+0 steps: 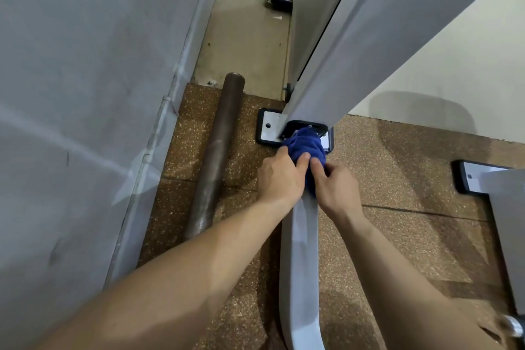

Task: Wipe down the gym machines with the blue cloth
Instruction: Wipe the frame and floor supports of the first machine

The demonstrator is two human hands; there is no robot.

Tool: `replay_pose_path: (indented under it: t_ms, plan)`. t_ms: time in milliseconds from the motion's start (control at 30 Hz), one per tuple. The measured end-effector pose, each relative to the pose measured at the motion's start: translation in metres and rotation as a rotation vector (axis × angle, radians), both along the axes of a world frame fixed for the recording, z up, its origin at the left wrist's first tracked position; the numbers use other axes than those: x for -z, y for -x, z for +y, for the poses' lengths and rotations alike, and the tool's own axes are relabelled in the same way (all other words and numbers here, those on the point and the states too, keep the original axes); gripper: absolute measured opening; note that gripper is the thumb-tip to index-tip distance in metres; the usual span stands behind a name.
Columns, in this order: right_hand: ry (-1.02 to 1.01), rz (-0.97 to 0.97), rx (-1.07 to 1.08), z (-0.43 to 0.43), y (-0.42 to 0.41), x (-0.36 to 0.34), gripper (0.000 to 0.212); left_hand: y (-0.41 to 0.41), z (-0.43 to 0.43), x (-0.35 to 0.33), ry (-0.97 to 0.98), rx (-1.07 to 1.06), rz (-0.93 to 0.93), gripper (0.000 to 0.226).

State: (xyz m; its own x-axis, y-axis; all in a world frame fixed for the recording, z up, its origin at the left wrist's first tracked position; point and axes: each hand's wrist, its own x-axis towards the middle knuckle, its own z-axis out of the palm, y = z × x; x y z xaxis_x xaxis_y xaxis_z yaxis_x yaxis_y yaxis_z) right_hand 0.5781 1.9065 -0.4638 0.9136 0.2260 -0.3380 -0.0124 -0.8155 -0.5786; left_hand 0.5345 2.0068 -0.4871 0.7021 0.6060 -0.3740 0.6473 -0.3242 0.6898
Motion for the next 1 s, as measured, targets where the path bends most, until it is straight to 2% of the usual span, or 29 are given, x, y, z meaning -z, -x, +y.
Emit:
replay_pose_path:
  t_ms: [200, 367, 533, 633, 700, 767, 833, 900, 1000]
  plan:
    - [0.085, 0.013, 0.020, 0.021, -0.036, 0.008, 0.044, -0.034, 0.011, -0.003, -0.081, -0.019, -0.068, 0.029]
    - [0.114, -0.038, -0.068, 0.017, -0.030, 0.012, 0.047, -0.031, 0.011, -0.003, -0.127, 0.055, -0.045, 0.031]
    - [0.149, 0.034, -0.125, -0.018, 0.000, 0.006, 0.050, 0.002, -0.001, -0.001, -0.146, 0.100, 0.030, 0.037]
    - [0.029, 0.043, -0.085, -0.011, -0.005, 0.001, 0.044, -0.001, 0.003, -0.003, -0.113, 0.083, -0.011, 0.032]
    - [-0.082, -0.033, 0.015, 0.005, -0.019, -0.004, 0.034, -0.013, 0.011, -0.011, -0.060, 0.008, -0.121, 0.030]
    - [-0.090, -0.129, 0.062, 0.019, -0.026, -0.013, 0.031, -0.018, 0.019, -0.018, -0.004, -0.058, -0.156, 0.032]
    - [-0.015, -0.160, -0.018, 0.019, -0.019, -0.021, 0.034, -0.007, 0.021, -0.019, -0.048, -0.019, -0.089, 0.036]
    - [0.136, -0.162, -0.123, 0.008, -0.001, -0.021, 0.035, 0.011, 0.013, -0.014, -0.121, 0.108, 0.021, 0.040]
    - [0.241, -0.155, -0.151, -0.012, 0.024, -0.015, 0.030, 0.026, 0.000, -0.007, -0.077, 0.187, 0.070, 0.043]
